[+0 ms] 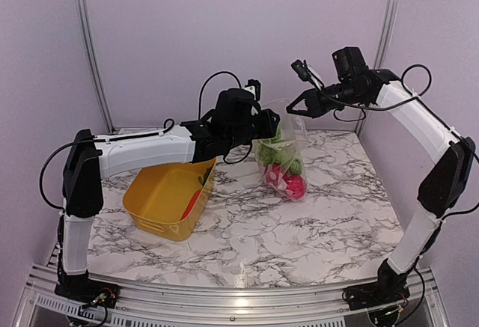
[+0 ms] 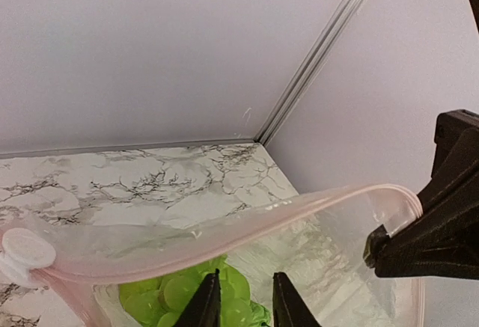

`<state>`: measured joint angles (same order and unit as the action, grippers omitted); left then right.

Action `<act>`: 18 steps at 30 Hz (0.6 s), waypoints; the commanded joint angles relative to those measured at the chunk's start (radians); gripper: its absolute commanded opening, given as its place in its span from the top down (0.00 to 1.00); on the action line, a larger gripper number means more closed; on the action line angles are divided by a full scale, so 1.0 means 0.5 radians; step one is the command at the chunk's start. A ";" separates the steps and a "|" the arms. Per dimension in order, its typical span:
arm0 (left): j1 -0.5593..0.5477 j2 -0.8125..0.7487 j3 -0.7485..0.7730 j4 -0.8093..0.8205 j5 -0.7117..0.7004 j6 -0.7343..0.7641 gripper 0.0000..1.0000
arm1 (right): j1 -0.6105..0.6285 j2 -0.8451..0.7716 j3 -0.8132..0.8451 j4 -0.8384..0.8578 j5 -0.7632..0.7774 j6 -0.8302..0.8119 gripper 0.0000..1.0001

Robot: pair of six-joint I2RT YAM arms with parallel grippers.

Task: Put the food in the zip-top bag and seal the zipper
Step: Place the fake fruit in the zipper food storage bag.

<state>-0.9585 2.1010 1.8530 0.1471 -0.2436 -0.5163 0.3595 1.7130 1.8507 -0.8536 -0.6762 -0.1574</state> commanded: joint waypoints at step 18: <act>-0.019 -0.912 -0.541 -0.022 -0.079 0.503 0.36 | -0.085 -0.005 0.017 0.096 -0.021 0.014 1.00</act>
<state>-0.9646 1.7329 1.6695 0.1612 -0.2169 -0.3805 0.3210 1.7130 1.8488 -0.8463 -0.6903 -0.1452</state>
